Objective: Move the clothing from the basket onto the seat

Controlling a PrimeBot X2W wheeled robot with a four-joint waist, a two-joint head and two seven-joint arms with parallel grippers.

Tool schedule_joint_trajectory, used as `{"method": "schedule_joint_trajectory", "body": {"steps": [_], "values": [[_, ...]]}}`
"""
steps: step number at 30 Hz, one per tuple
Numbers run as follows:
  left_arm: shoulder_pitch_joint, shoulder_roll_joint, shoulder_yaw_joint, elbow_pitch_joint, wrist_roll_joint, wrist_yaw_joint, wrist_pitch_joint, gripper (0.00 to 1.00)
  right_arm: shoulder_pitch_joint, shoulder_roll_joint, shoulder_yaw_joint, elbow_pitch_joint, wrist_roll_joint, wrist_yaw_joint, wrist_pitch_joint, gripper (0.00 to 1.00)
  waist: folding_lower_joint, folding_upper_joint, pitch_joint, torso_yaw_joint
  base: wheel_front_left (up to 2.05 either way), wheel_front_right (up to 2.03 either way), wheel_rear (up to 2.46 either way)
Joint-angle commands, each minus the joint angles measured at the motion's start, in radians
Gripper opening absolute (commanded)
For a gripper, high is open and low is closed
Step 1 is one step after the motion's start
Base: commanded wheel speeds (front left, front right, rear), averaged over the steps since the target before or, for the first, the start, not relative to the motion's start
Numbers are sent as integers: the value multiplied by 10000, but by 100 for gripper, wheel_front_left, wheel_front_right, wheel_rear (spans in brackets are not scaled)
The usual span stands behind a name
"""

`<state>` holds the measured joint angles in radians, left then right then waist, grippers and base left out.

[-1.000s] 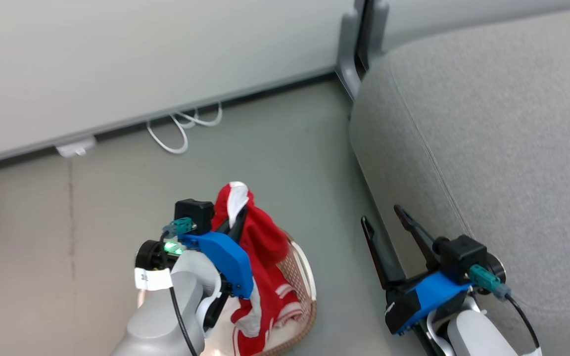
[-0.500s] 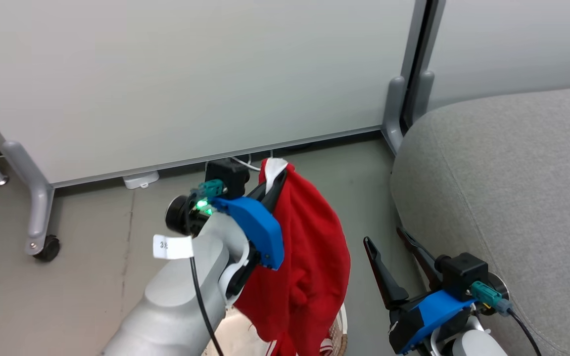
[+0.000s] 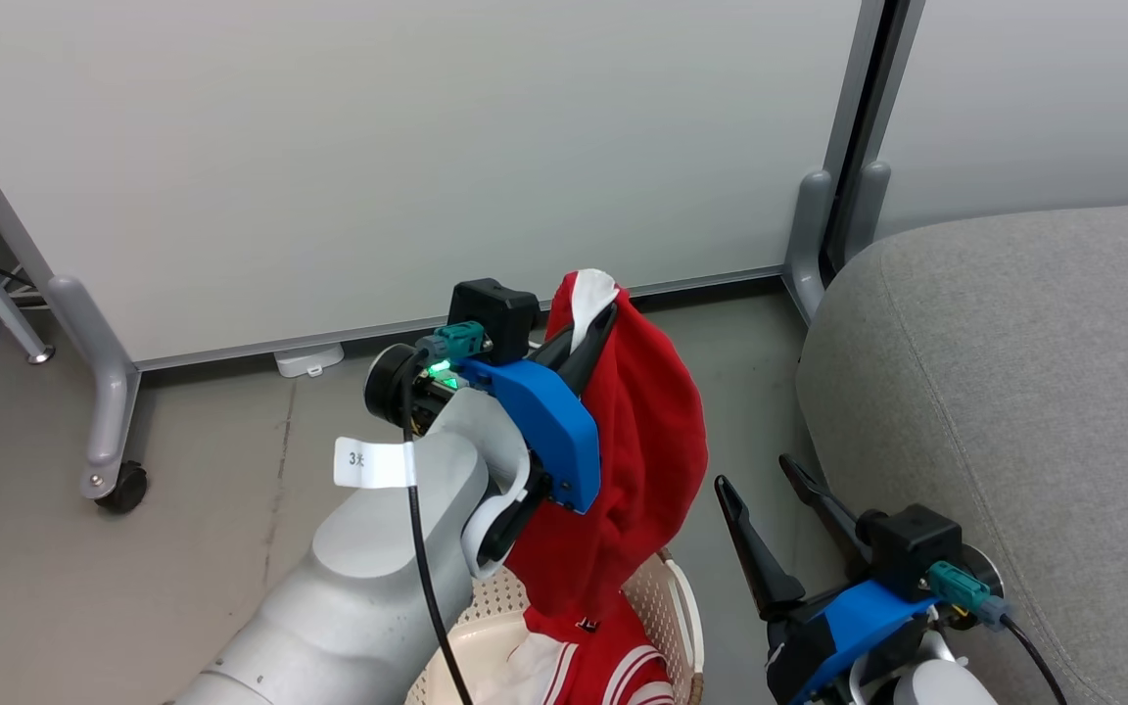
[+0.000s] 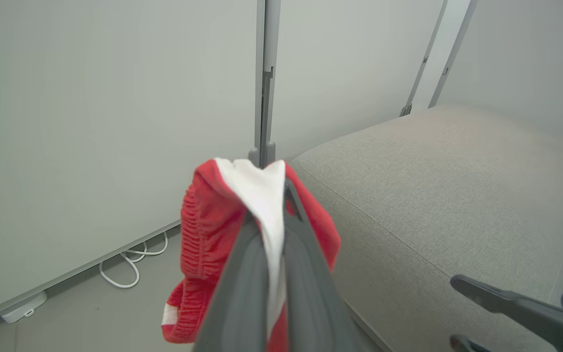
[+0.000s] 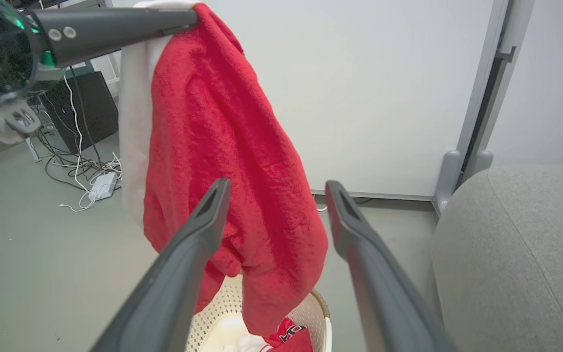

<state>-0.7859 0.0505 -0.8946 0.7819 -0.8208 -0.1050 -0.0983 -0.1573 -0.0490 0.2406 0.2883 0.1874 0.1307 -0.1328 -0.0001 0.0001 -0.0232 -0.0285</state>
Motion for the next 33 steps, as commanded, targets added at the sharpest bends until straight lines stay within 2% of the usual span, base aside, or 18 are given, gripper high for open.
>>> {"method": "schedule_joint_trajectory", "body": {"steps": [1, 10, 16, 23, 33], "values": [[-164, -3, -108, 22, -59, 64, -48, 0, 83, -24, 32, -47, 78, 1, 12, 100, 1, -1, 7, 4, 0, 0, 0], [-278, 0, -659, 76, -555, 193, -196, 0, -6, -24, 252, 8, 152, 1, 81, 100, 1, -1, 29, -1, 0, 0, 0], [-433, -2, -1006, 8, -892, 259, -257, 0, -585, -26, 1177, 270, 460, 1, 241, 100, 1, -1, 76, -44, 0, 0, 0], [-592, 3, -1498, -157, -1254, 275, -319, 0, -1831, -27, 2233, 1601, 757, 1, 127, 100, 1, -1, 163, 27, 0, 0, 0], [-788, -1, -2181, -446, -1712, 370, -421, 0, -3257, -23, 2758, 3648, 1044, 1, -573, 100, 1, -1, 153, 248, 0, 0, 0]]}}
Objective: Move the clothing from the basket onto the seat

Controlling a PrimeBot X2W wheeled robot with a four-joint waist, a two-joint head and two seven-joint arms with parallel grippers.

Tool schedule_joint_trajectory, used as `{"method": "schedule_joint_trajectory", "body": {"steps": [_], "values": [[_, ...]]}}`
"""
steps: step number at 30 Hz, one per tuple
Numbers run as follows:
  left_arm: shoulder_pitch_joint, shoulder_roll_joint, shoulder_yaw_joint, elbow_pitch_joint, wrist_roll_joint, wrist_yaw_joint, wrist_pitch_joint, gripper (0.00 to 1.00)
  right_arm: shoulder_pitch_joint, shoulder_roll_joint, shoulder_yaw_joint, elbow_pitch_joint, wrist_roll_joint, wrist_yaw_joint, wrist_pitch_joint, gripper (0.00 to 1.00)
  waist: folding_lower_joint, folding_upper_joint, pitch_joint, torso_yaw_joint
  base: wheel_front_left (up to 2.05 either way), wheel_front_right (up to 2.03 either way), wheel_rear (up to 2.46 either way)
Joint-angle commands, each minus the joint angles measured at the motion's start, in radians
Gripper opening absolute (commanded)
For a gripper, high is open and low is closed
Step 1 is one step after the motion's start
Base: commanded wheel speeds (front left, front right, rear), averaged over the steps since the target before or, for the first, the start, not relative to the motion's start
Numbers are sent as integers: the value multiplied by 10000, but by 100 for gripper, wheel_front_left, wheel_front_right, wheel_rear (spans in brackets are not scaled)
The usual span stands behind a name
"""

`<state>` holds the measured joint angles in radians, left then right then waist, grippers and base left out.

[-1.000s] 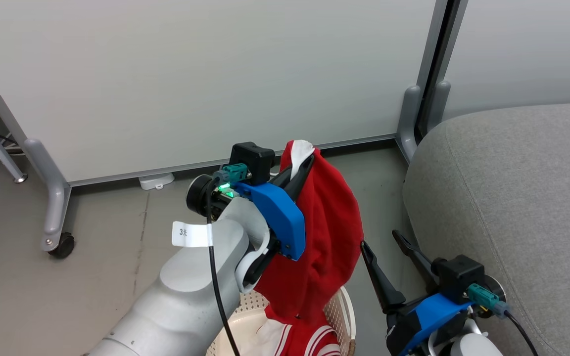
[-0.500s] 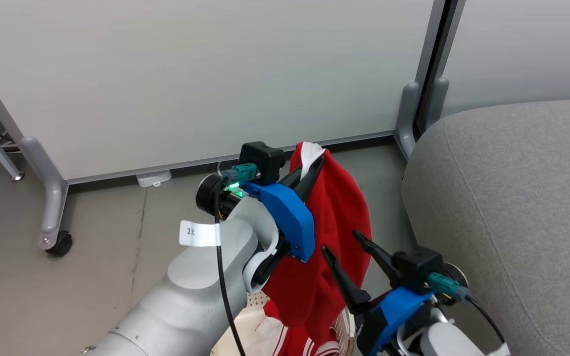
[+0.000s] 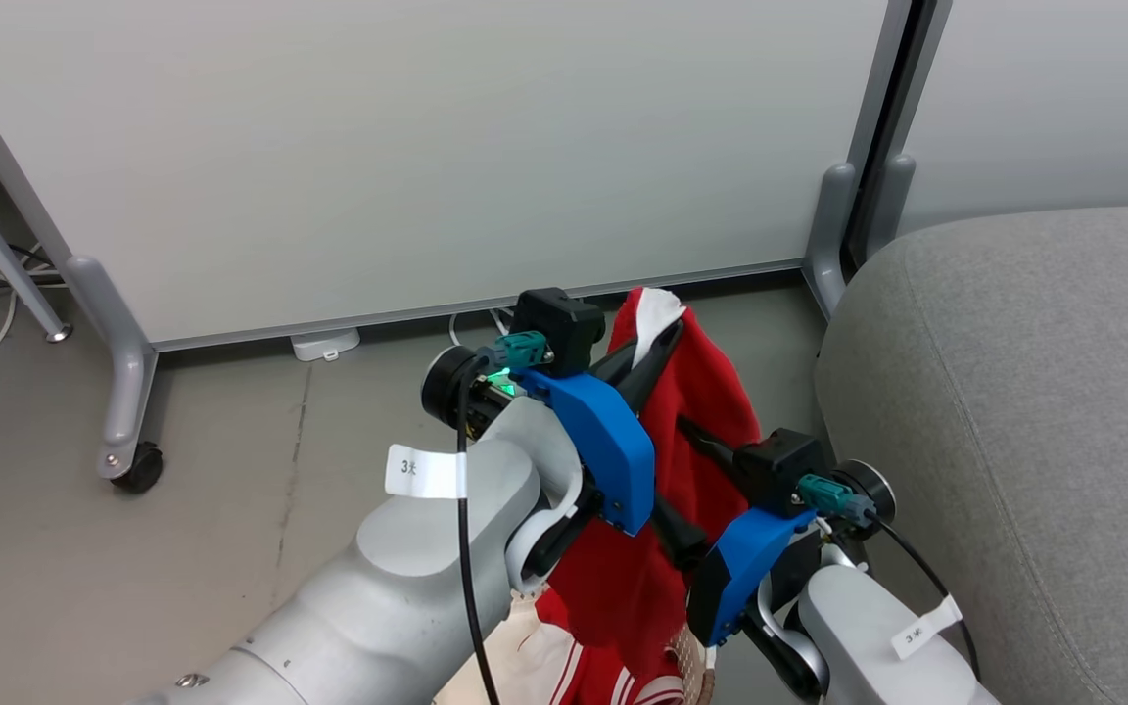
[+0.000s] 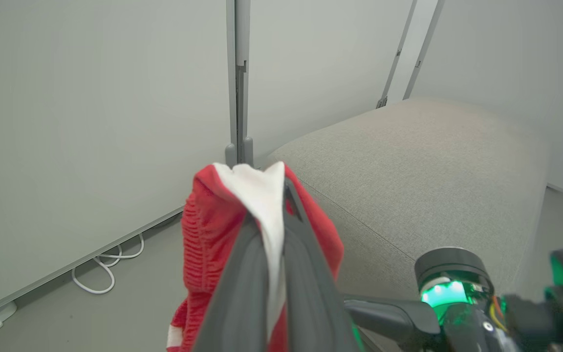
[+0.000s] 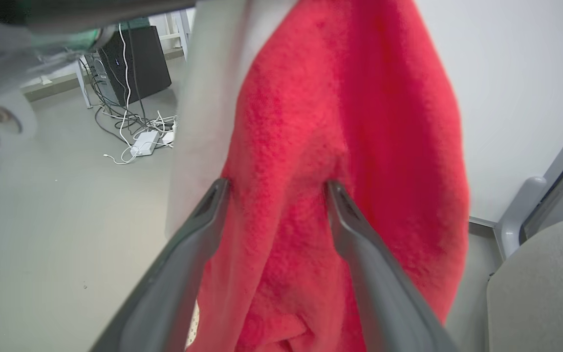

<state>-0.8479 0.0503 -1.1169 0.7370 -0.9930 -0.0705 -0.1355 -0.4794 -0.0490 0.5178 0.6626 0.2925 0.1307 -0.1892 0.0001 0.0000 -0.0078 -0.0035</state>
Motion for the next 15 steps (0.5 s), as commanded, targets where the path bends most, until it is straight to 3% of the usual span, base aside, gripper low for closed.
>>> {"method": "schedule_joint_trajectory", "body": {"steps": [1, 10, 11, 13, 15], "values": [[-181, 3, -47, -35, -40, 40, -64, 0, -151, -24, 51, 91, 54, 1, -96, 100, -1, 0, -14, 20, 0, 0, 0], [-294, 4, -699, -312, -517, 165, -110, 0, -900, -23, 549, 1311, 628, 1, -516, 100, -1, 0, -88, 180, 0, 0, 0], [-318, 1, -758, -330, -565, 185, -131, 0, -946, -23, 622, 1432, 736, 1, -497, 81, -1, 0, -92, 193, 0, 0, 0], [-365, 0, -847, -334, -640, 190, -171, 0, -1048, -24, 766, 1652, 890, 1, -514, 0, -1, 0, -95, 202, 0, 0, 0], [-406, 1, -934, -297, -704, 222, -200, 0, -1128, -23, 887, 1821, 1028, 1, -544, 0, -1, 0, -91, 202, 0, 0, 0]]}}
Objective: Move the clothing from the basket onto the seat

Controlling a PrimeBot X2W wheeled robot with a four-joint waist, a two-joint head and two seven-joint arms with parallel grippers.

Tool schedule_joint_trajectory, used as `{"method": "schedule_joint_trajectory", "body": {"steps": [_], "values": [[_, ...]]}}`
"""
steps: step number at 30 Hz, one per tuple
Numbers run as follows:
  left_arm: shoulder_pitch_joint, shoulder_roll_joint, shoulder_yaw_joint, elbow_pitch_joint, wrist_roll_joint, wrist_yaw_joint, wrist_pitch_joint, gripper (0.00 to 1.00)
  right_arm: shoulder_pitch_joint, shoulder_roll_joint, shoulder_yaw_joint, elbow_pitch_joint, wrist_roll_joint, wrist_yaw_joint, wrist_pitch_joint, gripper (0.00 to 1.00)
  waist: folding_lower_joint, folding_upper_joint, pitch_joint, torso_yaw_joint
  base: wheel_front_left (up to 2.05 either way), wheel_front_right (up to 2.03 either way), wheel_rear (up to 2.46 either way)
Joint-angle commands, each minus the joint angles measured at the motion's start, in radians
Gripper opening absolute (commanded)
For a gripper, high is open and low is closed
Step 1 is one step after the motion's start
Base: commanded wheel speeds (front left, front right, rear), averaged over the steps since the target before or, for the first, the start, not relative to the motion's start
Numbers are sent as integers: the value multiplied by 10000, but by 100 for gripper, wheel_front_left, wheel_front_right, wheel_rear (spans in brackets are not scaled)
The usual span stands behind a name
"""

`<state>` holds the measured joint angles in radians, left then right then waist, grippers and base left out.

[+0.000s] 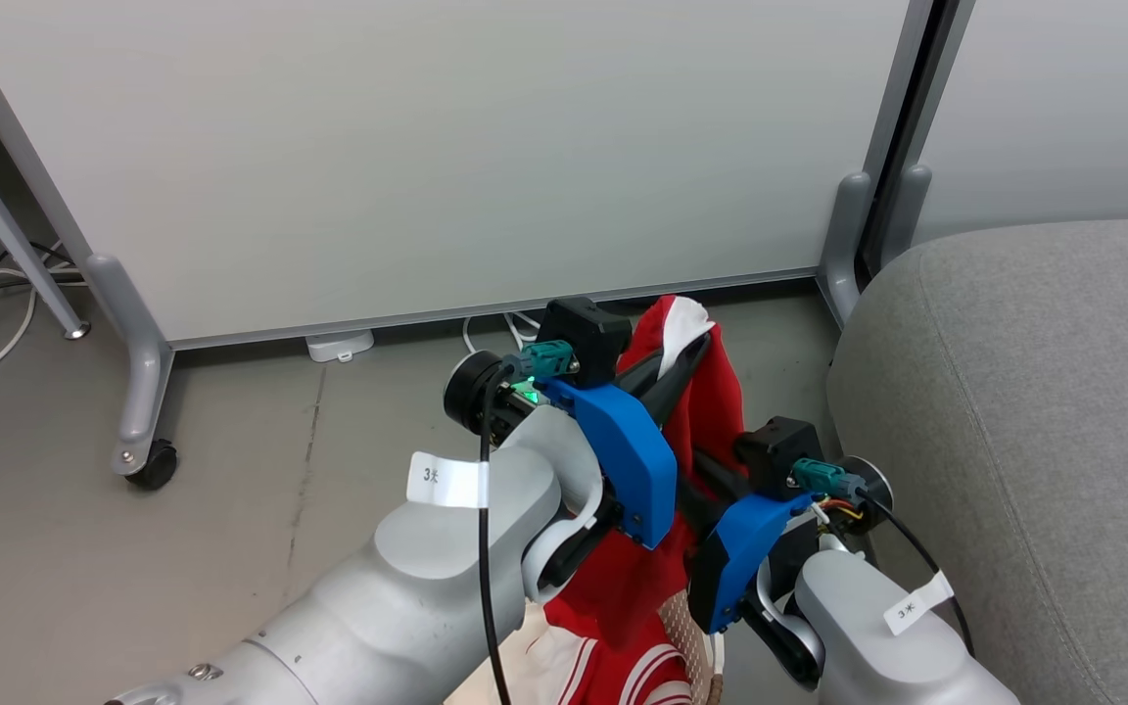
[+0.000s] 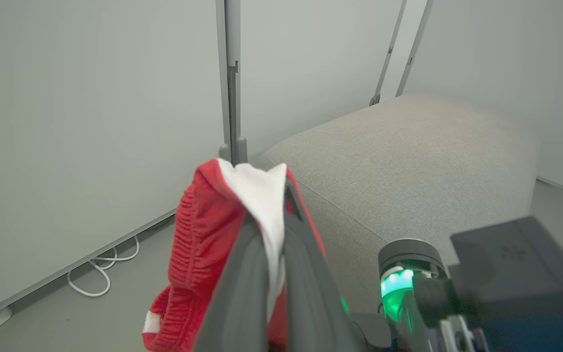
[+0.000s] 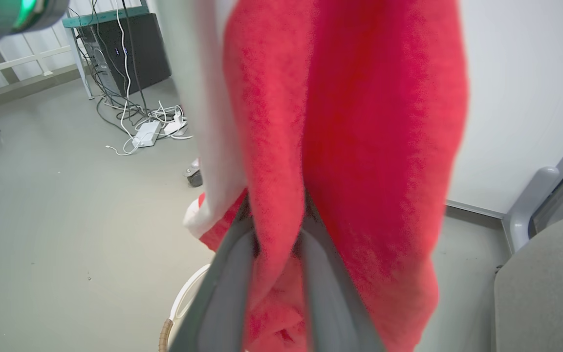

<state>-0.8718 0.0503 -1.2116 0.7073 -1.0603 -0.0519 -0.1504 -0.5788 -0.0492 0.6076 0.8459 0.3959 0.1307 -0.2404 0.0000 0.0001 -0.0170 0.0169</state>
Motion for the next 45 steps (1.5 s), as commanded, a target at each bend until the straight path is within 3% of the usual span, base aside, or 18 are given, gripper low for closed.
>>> {"method": "schedule_joint_trajectory", "body": {"steps": [1, 24, 25, 28, 45], "values": [[-173, 1, -25, 21, -58, 56, -56, 0, -176, -21, 34, 52, 47, 1, -58, 0, 0, -1, 2, -6, 0, 0, 0], [-521, 1, -436, 556, -604, 78, -384, 0, -400, -21, 380, 598, 749, 1, -254, 0, 0, -1, 38, -228, 0, 0, 0], [-529, 3, -446, 573, -621, 84, -391, 7, -420, -21, 362, 586, 760, 1, -255, 0, 0, -1, 41, -233, 0, 0, 0], [-558, 1, -479, 617, -593, 79, -507, 100, -409, -21, 289, 545, 722, 1, -254, 0, 0, -1, 54, -245, 0, 0, 0], [80, 217, -126, 975, -192, -75, -1142, 100, -228, -21, -217, 233, 382, 1, -258, 0, 0, -1, 119, -240, 0, 0, 0]]}}
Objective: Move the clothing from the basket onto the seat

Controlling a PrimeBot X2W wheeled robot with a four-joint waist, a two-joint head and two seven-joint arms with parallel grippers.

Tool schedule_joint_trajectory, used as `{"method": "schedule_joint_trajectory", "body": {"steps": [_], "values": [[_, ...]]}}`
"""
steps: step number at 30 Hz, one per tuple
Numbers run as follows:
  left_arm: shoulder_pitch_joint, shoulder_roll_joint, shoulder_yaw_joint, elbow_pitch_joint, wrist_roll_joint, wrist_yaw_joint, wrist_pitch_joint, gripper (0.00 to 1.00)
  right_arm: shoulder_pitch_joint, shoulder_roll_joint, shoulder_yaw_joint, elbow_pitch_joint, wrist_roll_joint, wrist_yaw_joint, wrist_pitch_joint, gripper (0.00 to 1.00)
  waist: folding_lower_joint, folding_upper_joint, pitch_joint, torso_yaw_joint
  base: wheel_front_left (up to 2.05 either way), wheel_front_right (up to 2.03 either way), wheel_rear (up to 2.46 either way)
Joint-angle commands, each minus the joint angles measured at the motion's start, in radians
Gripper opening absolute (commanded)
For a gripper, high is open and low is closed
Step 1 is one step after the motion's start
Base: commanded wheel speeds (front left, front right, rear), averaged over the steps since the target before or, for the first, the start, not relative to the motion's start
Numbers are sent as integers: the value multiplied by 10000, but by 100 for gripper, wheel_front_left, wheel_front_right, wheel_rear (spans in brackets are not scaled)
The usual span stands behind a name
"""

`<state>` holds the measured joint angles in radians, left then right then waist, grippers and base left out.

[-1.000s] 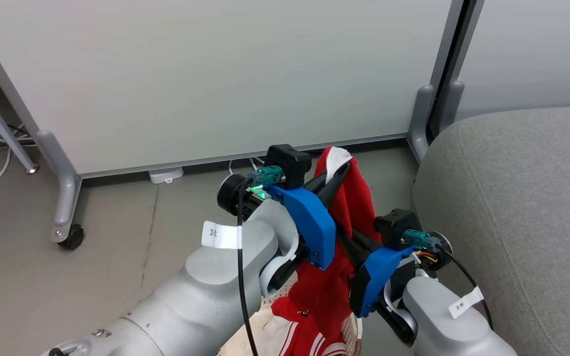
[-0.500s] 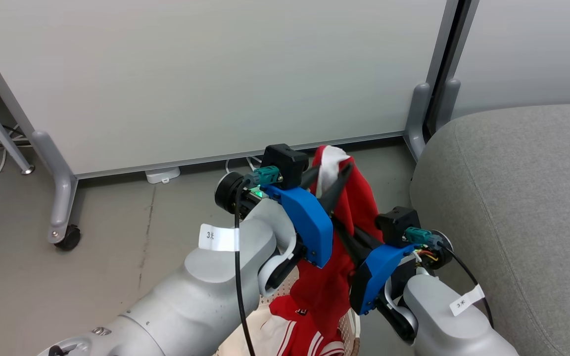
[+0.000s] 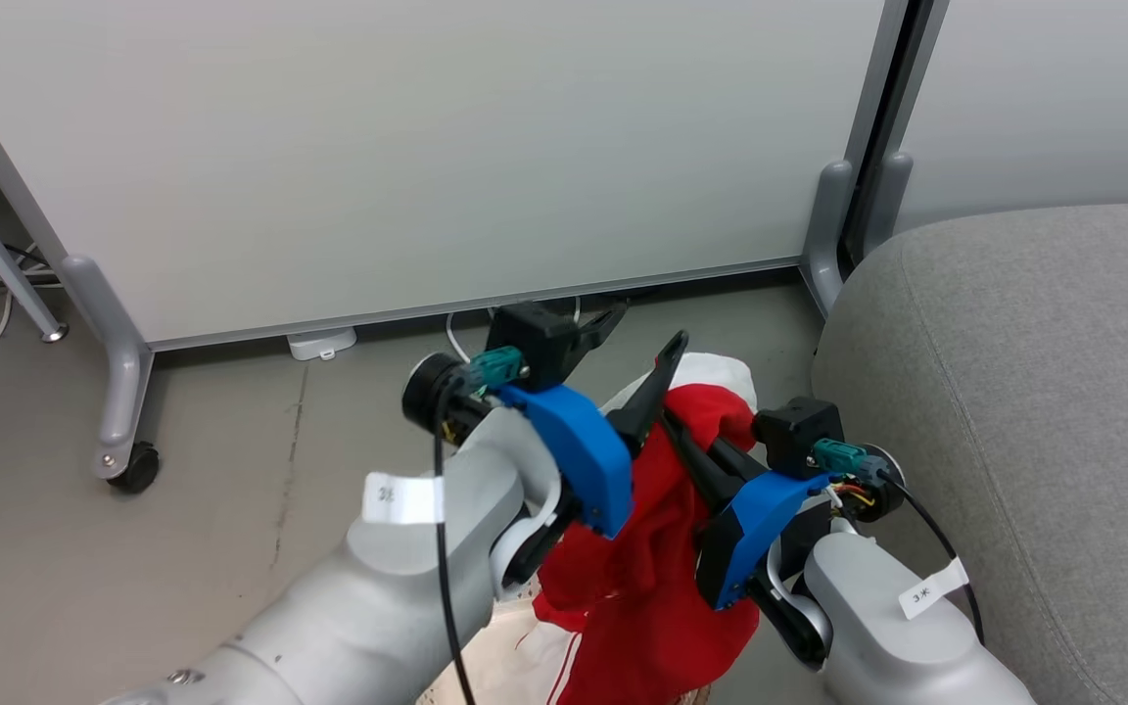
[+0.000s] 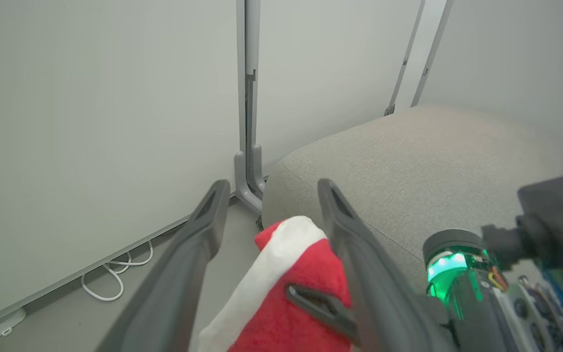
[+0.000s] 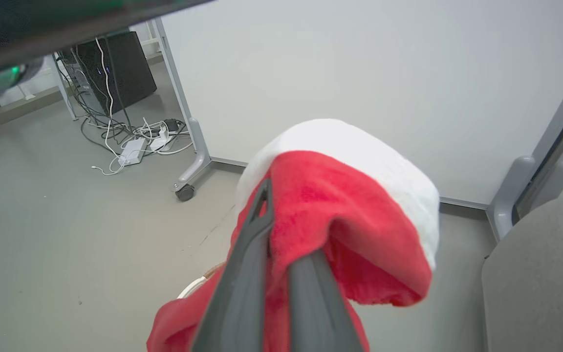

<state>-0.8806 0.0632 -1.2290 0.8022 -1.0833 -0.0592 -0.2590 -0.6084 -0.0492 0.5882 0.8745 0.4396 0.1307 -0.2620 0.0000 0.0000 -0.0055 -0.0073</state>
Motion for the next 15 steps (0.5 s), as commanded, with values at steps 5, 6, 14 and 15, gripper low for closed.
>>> {"method": "schedule_joint_trajectory", "body": {"steps": [5, 6, 14, 15], "values": [[1083, 695, 1332, -940, 1065, 210, -69, 100, 191, -21, -335, -137, -235, 1, -41, 0, 0, 0, 58, 3, 0, 0, 0], [1367, 860, 1627, -1219, 1351, 225, -69, 100, 220, -21, -400, -159, -263, 1, -41, 0, 0, 0, 66, 1, 0, 0, 0], [4022, 1752, 4301, -3390, 3585, 214, -73, 100, 390, -21, -629, -433, -456, 1, -42, 0, 0, 0, 100, -145, 0, 0, 0], [4316, 1792, 4590, -3557, 3801, 146, -73, 100, 413, -21, -638, -456, -458, 1, -42, 0, 0, 0, 101, -158, 0, 0, 0]]}}
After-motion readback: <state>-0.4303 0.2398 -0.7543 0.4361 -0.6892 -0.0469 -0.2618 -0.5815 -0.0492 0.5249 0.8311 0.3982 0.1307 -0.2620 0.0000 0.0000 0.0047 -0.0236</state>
